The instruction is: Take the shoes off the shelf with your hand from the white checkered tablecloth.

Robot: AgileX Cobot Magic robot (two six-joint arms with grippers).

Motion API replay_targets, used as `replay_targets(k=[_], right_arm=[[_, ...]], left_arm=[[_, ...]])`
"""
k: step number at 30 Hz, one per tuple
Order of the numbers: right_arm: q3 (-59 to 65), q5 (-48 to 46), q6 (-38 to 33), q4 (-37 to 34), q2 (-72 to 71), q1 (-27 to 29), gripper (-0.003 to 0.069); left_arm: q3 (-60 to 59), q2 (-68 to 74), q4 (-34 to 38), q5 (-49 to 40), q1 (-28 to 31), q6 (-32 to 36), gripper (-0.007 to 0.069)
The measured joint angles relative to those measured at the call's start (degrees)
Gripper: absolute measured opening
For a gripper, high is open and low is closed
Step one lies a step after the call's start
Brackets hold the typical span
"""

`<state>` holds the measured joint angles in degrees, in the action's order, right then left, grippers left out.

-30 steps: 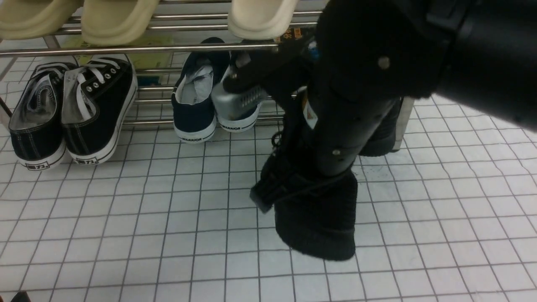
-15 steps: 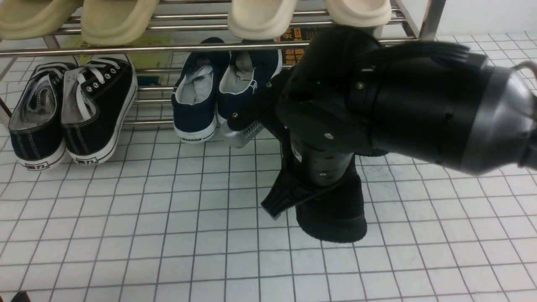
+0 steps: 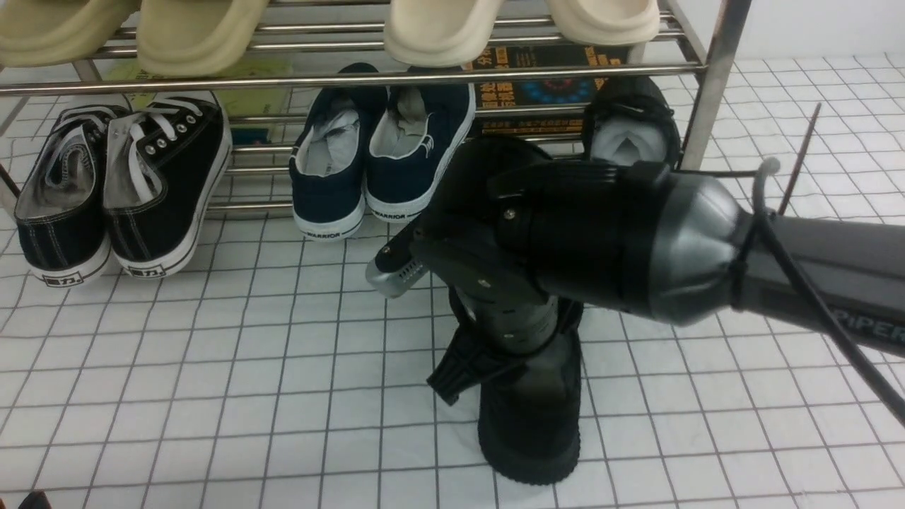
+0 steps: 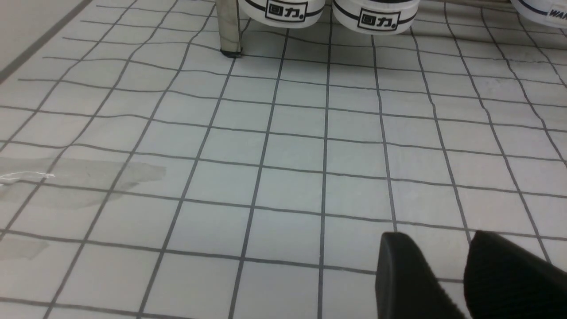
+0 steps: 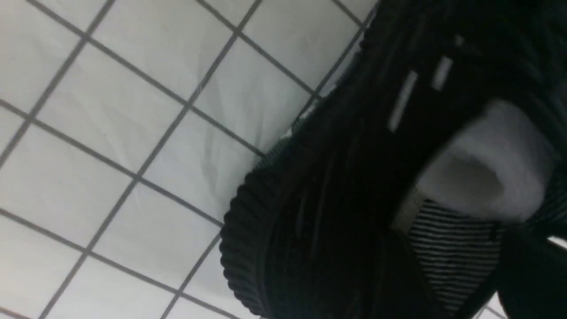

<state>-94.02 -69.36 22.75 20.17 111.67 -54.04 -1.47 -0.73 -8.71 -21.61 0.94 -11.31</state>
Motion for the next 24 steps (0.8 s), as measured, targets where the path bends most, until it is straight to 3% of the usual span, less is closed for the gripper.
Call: replay_targets(k=[2,6,10,15,21,24], right_arm=[[-1.26,-0.26,-0.55,-0.10,0.00,0.53,0.0311],[-8.18,-0.42,-1.88,-0.44,-0.33,6.31,0.0039],[-10.81,-0.53,-1.88,-0.14,-0.39,10.82,-0.0010],[-11.42,1.47,-1.88,0.03,-0.39,16.19,0.0070],[-11.42,7.26,-1.31,-0.03,0.18,20.67,0.0321],[-11.42,10.01,-0.99,0.06,1.32,21.95,0.0394]], left_arm=[[0.00,0.00,0.00,0.00,0.00,0.00,0.0240],[0.00,0.00,0.00,0.00,0.00,0.00,0.0240],[0.00,0.00,0.00,0.00,0.00,0.00,0.0240],[0.00,0.00,0.00,0.00,0.00,0.00,0.0240],[0.00,0.00,0.00,0.00,0.00,0.00,0.0240],[0.00,0.00,0.00,0.00,0.00,0.00,0.0240]])
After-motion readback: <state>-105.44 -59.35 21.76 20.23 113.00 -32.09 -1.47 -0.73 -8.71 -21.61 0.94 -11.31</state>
